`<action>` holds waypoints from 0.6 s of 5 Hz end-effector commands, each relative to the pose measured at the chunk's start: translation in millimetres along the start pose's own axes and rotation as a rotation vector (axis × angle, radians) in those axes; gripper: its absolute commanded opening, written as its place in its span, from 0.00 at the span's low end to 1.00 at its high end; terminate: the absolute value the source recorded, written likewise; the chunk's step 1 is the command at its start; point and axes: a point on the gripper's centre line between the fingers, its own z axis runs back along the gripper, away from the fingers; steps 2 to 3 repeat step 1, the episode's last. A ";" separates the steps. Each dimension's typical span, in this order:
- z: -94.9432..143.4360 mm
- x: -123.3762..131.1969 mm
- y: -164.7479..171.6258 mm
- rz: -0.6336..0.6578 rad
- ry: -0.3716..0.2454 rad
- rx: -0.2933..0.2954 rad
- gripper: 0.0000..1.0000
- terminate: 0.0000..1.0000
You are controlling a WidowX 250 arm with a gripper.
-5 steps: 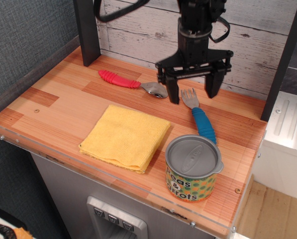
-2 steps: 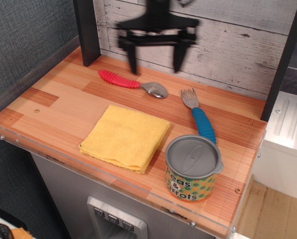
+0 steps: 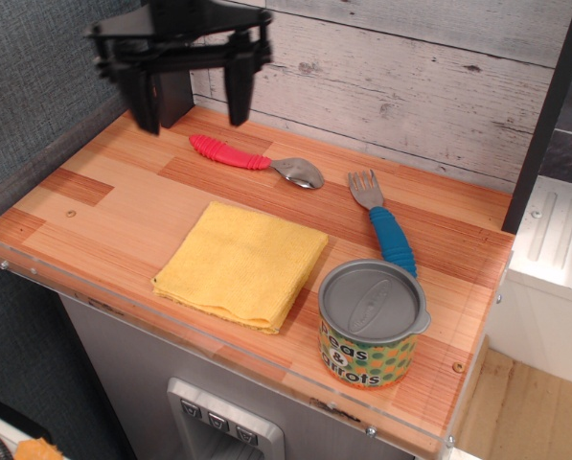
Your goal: Put the spoon in a diagonal position above the can.
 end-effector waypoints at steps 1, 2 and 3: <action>15.4 -2.6 6.8 0.008 -0.037 -0.014 1.00 1.00; 15.4 -2.6 6.8 0.008 -0.037 -0.014 1.00 1.00; 15.4 -2.6 6.8 0.008 -0.037 -0.014 1.00 1.00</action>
